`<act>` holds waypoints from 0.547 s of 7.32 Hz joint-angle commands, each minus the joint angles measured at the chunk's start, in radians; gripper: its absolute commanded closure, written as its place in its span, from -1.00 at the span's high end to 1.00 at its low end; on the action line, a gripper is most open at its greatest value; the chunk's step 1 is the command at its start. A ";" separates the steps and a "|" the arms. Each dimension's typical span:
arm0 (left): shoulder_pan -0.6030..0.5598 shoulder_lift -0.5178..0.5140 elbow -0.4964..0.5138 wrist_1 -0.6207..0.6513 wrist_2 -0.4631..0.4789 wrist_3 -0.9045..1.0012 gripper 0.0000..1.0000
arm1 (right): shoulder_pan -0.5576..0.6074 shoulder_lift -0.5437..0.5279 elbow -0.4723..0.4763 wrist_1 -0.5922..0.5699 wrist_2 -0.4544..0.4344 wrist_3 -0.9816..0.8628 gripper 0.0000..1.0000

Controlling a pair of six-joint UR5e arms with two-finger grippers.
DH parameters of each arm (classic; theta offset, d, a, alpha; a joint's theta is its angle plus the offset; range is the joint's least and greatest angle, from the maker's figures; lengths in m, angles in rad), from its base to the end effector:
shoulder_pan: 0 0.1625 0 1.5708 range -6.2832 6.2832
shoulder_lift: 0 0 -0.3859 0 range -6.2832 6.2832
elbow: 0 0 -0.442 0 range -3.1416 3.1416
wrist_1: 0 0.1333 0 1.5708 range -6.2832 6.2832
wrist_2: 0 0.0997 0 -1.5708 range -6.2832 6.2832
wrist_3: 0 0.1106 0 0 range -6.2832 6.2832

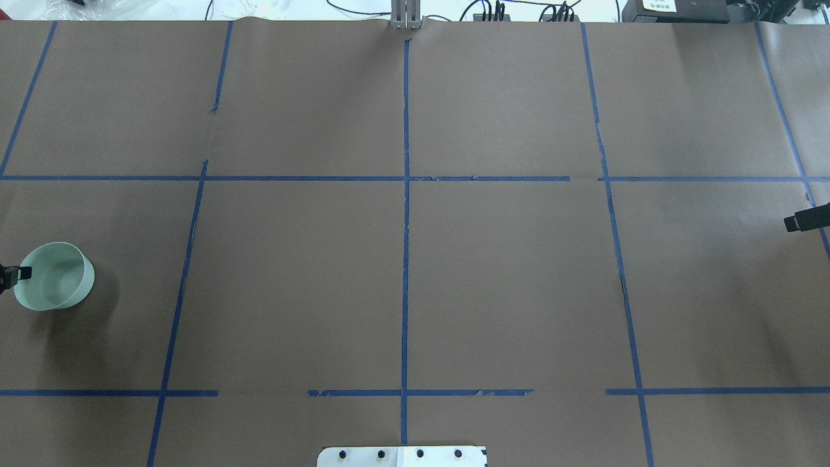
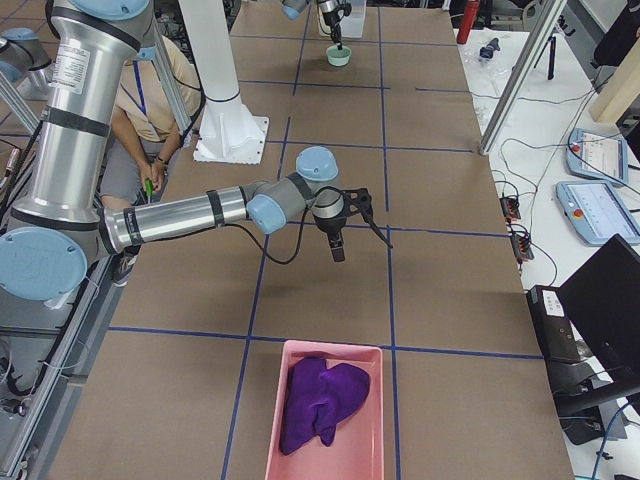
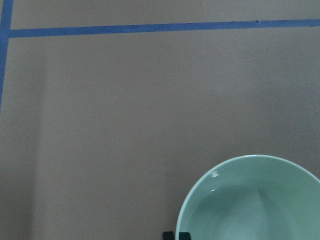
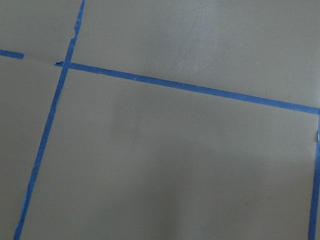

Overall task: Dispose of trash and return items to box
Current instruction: 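Grasp the green bowl rim with the left gripper while the right withdraws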

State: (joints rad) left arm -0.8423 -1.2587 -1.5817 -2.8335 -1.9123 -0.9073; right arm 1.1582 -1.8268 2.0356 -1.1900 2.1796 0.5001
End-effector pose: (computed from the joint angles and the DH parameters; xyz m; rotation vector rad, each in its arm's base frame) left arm 0.2252 -0.3970 0.6388 0.4207 0.9086 0.0005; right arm -0.1235 -0.4568 0.4642 0.2520 -0.7812 -0.0969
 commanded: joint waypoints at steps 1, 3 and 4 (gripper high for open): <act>-0.027 0.005 -0.043 0.002 -0.175 0.129 -1.00 | 0.000 -0.002 0.000 0.001 -0.001 -0.002 1.00; -0.214 0.005 -0.043 0.057 -0.385 0.323 -1.00 | 0.000 -0.002 0.000 0.001 0.000 0.000 1.00; -0.339 -0.004 -0.049 0.142 -0.503 0.484 -1.00 | 0.000 -0.002 0.000 0.001 -0.001 0.000 1.00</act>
State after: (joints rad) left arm -1.0440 -1.2556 -1.6248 -2.7712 -2.2722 -0.5985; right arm 1.1581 -1.8284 2.0356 -1.1893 2.1789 0.5000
